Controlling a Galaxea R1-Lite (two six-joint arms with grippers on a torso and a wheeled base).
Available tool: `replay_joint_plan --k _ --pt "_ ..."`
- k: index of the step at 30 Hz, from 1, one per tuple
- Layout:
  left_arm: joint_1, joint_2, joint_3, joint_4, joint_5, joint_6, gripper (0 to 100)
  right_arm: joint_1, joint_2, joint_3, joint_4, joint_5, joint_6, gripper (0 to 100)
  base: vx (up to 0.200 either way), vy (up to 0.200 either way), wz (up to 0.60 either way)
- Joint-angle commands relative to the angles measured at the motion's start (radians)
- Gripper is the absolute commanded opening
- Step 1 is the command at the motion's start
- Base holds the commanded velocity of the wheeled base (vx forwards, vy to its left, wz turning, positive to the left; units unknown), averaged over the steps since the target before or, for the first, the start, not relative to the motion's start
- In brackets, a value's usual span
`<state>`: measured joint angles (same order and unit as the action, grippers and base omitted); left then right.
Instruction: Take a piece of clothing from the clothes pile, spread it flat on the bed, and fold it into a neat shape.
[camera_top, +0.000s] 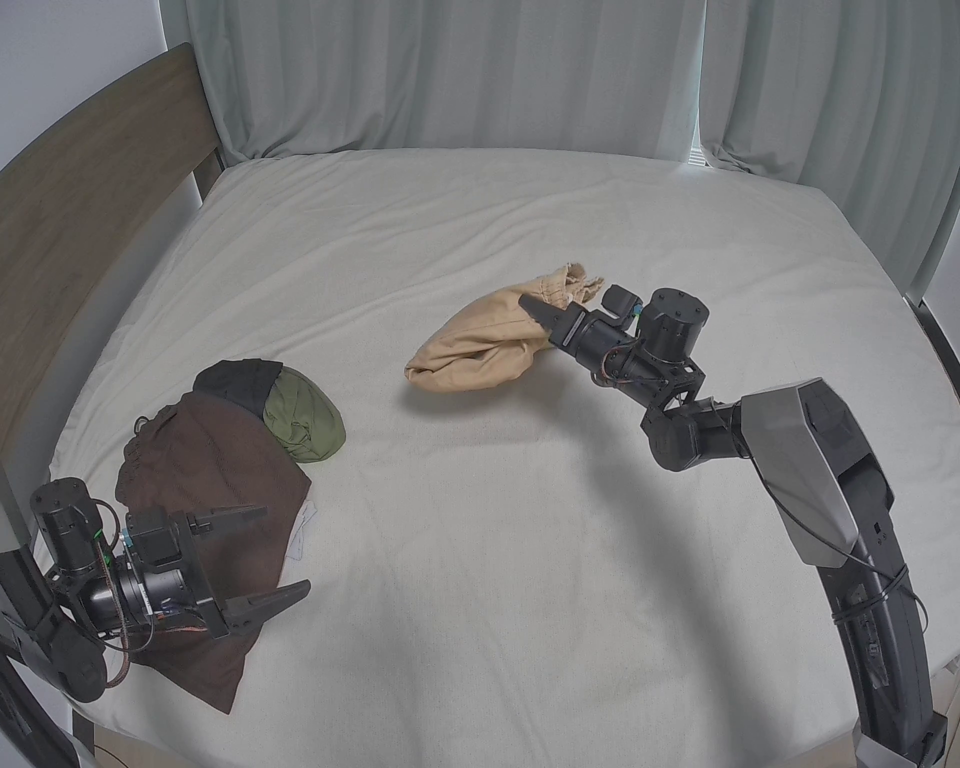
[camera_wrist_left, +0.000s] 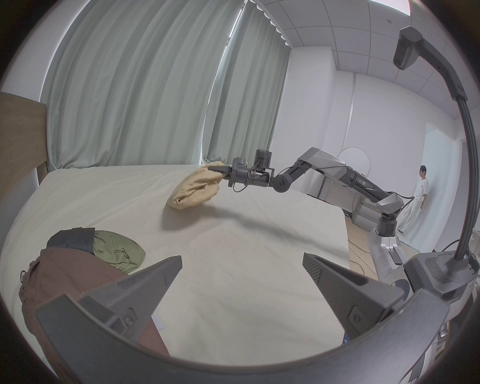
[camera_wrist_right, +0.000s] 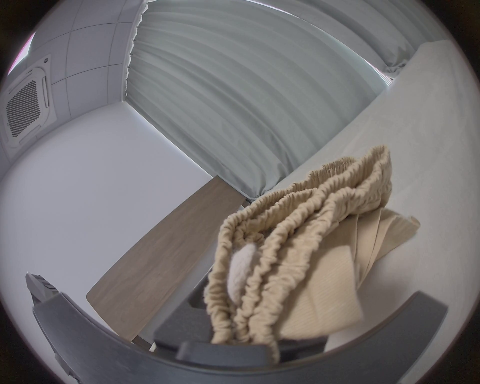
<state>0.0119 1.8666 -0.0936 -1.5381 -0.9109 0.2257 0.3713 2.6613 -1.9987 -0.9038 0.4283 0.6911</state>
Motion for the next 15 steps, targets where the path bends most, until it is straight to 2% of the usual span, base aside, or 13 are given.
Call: replay_joint_plan --k 1,3,7,9,10,15 --pt "0.002 -0.001 -0.003 -0.002 0.000 0.000 100 -0.009 0.058 -0.001 -0.001 0.000 -0.001 0 0.000 0.000 0.00" --pt "0.002 0.000 -0.001 -0.002 0.000 0.000 100 -0.008 0.058 0.011 -0.001 -0.006 -0.001 0 0.000 0.000 0.00" --pt "0.002 -0.001 -0.009 -0.002 0.000 -0.002 100 -0.008 0.028 0.147 -0.024 -0.013 -0.025 0 0.000 0.000 0.00" --pt "0.002 -0.001 -0.009 -0.002 0.000 -0.002 100 -0.008 0.028 0.147 -0.024 -0.013 -0.025 0 0.000 0.000 0.00" --pt "0.005 -0.004 -0.012 -0.004 0.000 -0.002 100 -0.008 -0.001 0.279 -0.081 -0.029 -0.061 0 0.000 0.000 0.00" --pt "0.003 -0.003 -0.011 -0.002 0.000 -0.002 100 -0.009 -0.018 0.434 -0.173 -0.033 -0.067 0 0.000 0.000 0.00"
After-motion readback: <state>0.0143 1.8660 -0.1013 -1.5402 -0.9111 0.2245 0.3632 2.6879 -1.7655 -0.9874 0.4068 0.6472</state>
